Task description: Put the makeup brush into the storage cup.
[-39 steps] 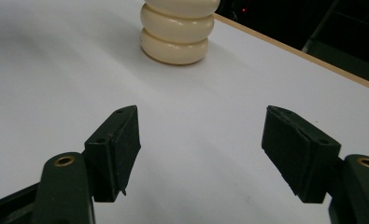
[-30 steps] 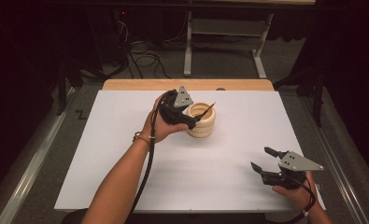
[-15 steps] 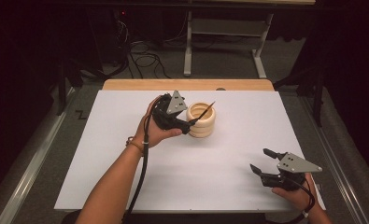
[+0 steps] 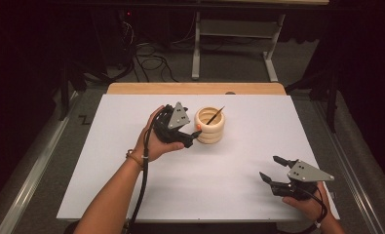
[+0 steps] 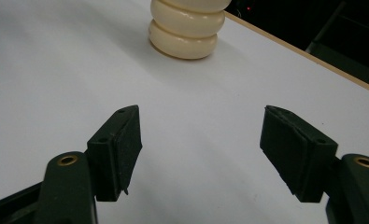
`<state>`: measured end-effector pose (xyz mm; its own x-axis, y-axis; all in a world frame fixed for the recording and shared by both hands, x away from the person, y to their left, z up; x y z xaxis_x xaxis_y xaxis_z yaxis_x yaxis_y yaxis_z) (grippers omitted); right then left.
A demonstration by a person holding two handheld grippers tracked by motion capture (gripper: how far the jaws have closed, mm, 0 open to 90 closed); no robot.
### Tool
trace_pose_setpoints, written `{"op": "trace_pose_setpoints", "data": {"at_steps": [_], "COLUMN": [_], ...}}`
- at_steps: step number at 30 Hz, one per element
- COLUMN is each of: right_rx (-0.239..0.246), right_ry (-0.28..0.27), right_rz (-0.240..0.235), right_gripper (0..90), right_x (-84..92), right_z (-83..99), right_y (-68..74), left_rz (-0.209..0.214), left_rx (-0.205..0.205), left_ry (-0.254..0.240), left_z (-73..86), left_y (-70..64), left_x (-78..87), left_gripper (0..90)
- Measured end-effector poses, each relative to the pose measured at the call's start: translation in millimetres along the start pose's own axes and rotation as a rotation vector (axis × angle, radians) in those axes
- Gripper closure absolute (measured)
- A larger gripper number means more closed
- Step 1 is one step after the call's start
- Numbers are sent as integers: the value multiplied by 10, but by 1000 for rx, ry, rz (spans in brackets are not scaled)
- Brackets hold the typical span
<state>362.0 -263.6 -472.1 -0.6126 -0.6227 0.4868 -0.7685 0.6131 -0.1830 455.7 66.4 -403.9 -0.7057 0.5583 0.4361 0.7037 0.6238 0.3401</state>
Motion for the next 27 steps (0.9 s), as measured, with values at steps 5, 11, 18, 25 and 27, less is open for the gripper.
{"op": "trace_pose_setpoints", "data": {"at_steps": [5, 11, 18, 25, 27], "right_rx": [-9, -10, -11, -5, -6], "right_ry": [5, 1, 4, 7, 8], "right_rz": [0, -4, -3, -2, -3], "right_gripper": [304, 304, 305, 306, 306], "right_x": [1, 3, -6, -10, -13], "right_z": [3, -11, -11, -7, -9], "right_y": [1, 9, 14, 20, 21], "left_rz": [-7, -13, -18, -27, -32], "left_rx": [-2, -8, -22, -35, -34], "left_ry": [9, 13, 35, 47, 48], "left_z": [93, 207, 374, 534, 564], "left_y": [0, -8, -46, -96, -96], "left_x": [59, 149, 256, 381, 410], "left_gripper": [185, 187, 188, 187, 187]}}
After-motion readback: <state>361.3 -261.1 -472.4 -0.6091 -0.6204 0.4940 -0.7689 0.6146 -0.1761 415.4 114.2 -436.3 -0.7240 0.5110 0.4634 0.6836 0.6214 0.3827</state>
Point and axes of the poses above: each handheld gripper's, and its own axes: x roughly backward along the jaws, z roughly out of its underside, y roughly to its left, the point moved 5 cm from there along -x, roughly forward along the jaws, and after that the axes turned 5 degrees about -z, right-handed, at the moved point
